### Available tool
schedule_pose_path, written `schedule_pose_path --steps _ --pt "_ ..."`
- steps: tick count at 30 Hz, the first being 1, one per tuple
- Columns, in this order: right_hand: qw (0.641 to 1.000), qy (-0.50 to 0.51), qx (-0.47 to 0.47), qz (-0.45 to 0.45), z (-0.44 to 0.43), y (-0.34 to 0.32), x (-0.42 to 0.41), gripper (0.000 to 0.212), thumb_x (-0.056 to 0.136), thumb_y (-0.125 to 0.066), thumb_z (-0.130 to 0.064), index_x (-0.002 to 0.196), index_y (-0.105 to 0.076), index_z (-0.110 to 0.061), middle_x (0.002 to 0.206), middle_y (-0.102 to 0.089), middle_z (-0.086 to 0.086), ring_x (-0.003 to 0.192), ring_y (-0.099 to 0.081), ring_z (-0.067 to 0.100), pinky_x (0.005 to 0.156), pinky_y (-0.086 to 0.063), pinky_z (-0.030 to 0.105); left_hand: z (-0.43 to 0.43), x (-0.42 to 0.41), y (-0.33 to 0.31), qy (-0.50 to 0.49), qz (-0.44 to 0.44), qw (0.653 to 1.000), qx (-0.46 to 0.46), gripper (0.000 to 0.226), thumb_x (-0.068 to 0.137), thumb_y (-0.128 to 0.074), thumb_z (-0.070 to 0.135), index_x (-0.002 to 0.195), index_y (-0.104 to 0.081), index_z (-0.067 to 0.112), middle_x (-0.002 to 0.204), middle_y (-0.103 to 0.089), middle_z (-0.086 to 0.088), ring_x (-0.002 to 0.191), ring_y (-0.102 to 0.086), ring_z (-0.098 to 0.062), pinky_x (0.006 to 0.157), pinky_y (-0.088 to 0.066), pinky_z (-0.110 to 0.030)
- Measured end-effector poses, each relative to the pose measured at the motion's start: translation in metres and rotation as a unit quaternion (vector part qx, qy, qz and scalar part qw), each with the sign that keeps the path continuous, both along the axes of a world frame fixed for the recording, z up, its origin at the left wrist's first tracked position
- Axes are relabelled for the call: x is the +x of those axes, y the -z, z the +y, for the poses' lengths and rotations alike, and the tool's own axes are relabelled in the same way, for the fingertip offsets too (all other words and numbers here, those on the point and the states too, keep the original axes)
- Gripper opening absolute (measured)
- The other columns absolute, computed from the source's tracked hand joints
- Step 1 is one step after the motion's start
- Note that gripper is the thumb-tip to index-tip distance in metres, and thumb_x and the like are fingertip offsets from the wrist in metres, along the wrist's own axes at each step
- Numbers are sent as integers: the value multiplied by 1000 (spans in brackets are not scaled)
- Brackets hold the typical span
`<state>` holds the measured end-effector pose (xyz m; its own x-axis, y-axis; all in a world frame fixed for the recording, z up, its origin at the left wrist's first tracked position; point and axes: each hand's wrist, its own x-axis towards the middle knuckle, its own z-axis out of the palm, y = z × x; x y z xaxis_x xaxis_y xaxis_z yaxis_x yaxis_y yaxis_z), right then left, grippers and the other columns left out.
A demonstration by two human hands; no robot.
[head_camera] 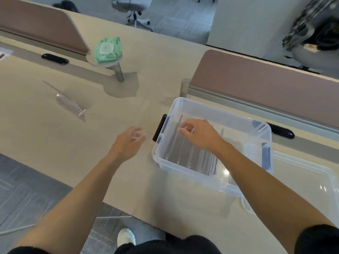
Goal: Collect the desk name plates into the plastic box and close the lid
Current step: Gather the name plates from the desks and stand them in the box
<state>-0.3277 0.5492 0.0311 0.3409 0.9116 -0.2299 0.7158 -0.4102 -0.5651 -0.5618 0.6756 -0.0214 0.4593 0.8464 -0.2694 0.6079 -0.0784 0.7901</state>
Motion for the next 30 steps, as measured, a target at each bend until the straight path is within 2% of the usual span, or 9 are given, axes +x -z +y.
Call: schedule_pose_path --steps 4,7,9,11,15,20,24,26,30 --pt "998 -56 4 -29 43 -17 -71 30 96 -57 -43 113 -69 -21 96 -66 -6 91 -62 14 79 -45 27 17 -67 -5 -28 -13 1000 -6 22 93 -63 31 114 -63 24 95 -65 3 84 -62 -18 69 -45 -26" --pt "997 -64 -18 -45 66 -18 -116 31 96 -57 -44 114 -68 -22 98 -67 -2 93 -60 14 79 -42 26 29 -119 -9 -33 -9 999 -11 21 94 -61 32 112 -64 23 97 -64 4 91 -61 -18 75 -44 -27" --pt "997 -53 -29 -45 66 -20 -116 30 95 -58 -44 112 -69 -22 98 -67 -2 95 -60 14 79 -41 26 34 -123 -10 -27 -1 1000 -6 20 94 -59 33 109 -66 22 101 -65 3 96 -61 -18 78 -46 -29" --pt "990 -115 -40 -64 128 -23 -190 29 94 -59 -44 111 -69 -23 98 -66 -2 96 -60 15 80 -41 27 75 -212 -13 -94 -15 995 -13 19 94 -58 33 108 -66 22 102 -64 3 97 -61 -18 79 -46 -30" --pt "990 -110 -47 -74 139 -29 -187 28 94 -59 -42 111 -69 -22 101 -66 0 98 -60 17 84 -44 29 97 -220 -13 -74 10 997 -10 17 93 -58 35 106 -63 25 106 -64 2 98 -59 -18 81 -46 -30" --pt "982 -165 -40 -77 202 -22 -199 31 96 -57 -43 114 -68 -20 103 -64 1 103 -60 20 89 -45 31 135 -237 -11 -156 10 988 -23 24 90 -59 37 109 -64 24 108 -68 -1 100 -65 -24 89 -53 -39" --pt "978 -199 -16 -50 257 -6 -194 34 96 -56 -43 117 -68 -18 105 -64 2 101 -58 19 85 -40 27 155 -230 -11 -228 -4 974 -15 32 93 -60 36 121 -57 23 109 -63 2 97 -62 -19 75 -48 -31" --pt "979 -202 -9 -24 282 0 -195 34 95 -58 -43 116 -68 -18 104 -64 1 96 -57 16 86 -41 28 165 -224 -8 -278 -17 960 -7 36 93 -61 35 125 -53 23 110 -61 3 98 -60 -18 73 -45 -29" --pt "982 -185 4 36 337 12 -199 30 94 -62 -39 111 -69 -15 100 -65 4 92 -61 20 90 -47 34 190 -204 2 -355 -48 934 2 49 90 -64 38 132 -47 21 116 -58 -1 99 -59 -19 82 -49 -34"
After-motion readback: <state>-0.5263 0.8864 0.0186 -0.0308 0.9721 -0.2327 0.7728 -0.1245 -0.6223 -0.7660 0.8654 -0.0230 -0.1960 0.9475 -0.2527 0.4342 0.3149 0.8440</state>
